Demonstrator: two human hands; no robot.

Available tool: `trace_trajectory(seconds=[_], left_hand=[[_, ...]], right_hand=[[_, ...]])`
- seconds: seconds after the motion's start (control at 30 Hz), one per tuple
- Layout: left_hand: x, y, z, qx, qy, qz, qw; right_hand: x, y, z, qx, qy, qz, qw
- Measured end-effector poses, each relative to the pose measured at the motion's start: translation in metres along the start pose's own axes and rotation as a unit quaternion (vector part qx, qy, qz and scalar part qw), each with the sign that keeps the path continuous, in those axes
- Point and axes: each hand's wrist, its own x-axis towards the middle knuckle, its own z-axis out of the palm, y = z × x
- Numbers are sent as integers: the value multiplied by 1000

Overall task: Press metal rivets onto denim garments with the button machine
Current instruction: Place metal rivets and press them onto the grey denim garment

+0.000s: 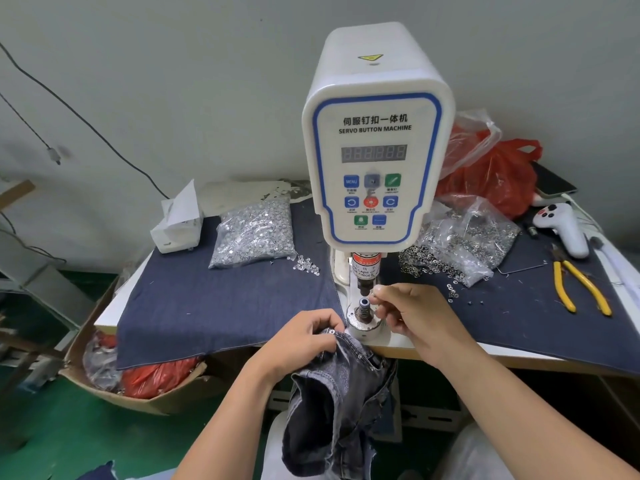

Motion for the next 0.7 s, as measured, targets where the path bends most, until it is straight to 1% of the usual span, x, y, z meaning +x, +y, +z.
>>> trace_trajectory(seconds=[0.2,0.3,0.4,0.5,0.7], left_hand=[[0,0,0,0,1,-4,1000],[0,-1,1,-10,2,-8,1000],[0,-1,0,-5,4,-6,1000],[0,-1,0,-2,4,-6,1000],[0,-1,0,-3,5,-7,1000]], right_hand=[[-2,-2,8,56,-37,59,996],[-3,-1,9,90,-58,73,992],[-4,2,11,121,-67,72,988],[-5,3,12,139,-60,63,986],[-7,5,11,110,-43,32,992]])
